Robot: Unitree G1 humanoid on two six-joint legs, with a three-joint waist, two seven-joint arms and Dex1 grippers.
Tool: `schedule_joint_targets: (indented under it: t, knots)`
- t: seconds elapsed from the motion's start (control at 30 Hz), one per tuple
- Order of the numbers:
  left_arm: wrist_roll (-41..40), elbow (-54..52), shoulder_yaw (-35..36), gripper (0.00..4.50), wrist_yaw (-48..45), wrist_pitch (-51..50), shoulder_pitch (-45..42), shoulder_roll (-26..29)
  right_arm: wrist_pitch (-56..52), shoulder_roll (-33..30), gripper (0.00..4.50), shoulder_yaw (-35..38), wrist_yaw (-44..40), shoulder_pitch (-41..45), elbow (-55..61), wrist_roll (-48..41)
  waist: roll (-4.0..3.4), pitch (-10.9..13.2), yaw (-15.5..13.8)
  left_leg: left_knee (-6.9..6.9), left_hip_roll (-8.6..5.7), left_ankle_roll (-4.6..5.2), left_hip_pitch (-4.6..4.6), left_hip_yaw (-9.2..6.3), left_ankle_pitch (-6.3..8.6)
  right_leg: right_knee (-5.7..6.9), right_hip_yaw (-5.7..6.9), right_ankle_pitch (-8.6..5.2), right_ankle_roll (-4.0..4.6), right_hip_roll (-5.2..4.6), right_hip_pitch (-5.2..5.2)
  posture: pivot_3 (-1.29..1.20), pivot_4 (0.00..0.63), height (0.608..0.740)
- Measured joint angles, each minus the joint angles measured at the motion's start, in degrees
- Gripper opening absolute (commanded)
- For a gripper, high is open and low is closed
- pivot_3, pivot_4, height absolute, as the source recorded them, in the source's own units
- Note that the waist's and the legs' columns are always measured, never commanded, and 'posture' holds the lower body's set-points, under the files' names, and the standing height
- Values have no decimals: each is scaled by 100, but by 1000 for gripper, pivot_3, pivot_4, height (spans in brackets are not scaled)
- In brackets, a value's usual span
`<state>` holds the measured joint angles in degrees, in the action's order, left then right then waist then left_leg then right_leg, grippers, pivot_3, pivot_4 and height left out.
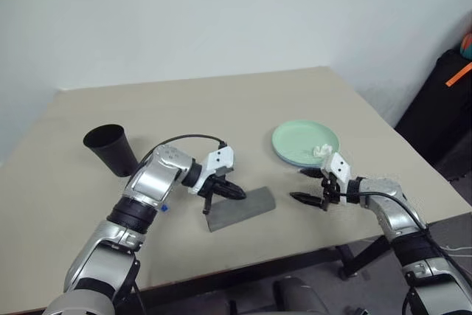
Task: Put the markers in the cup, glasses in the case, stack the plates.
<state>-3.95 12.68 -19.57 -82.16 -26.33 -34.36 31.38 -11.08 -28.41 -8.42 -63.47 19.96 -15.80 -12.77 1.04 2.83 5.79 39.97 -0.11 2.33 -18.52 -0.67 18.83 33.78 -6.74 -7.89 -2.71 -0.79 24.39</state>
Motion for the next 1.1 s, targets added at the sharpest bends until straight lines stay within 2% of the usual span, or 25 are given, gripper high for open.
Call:
schedule_joint_targets:
  t: [0.13, 0.63, 0.9, 1.1]
  knots:
    - [-43, -194, -136, 26, -65, -50, 50, 83, -338, -82, 4314, 0, -288, -121, 352, -219, 0, 0, 0, 1, 0, 0, 0, 3, 0, -1, 0, -3, 3, -1, -1, 0, 0, 740]
    - [266, -372, -486, 26, 141, 703, 78, 304, -491, -74, 4314, 1, -281, -178, 486, -350, -4, -5, 0, 4, 1, 13, 14, 10, -8, 1, -4, -8, 8, -1, -16, 0, 0, 740]
    - [-388, 196, 230, 26, 755, -175, -81, -280, -465, -60, 4314, 1, -233, -176, 486, -346, -1, -3, -3, 18, -4, 24, 3, 0, -15, -1, -3, 0, -5, -1, 1, 0, 0, 740]
    - [-516, 459, 1224, 26, 2242, -281, -369, -553, -365, -58, 4314, 39, -110, -171, 485, -339, -1, -3, -4, 8, -6, 22, 4, -5, -14, -1, -1, 1, -7, -2, 3, 0, 0, 740]
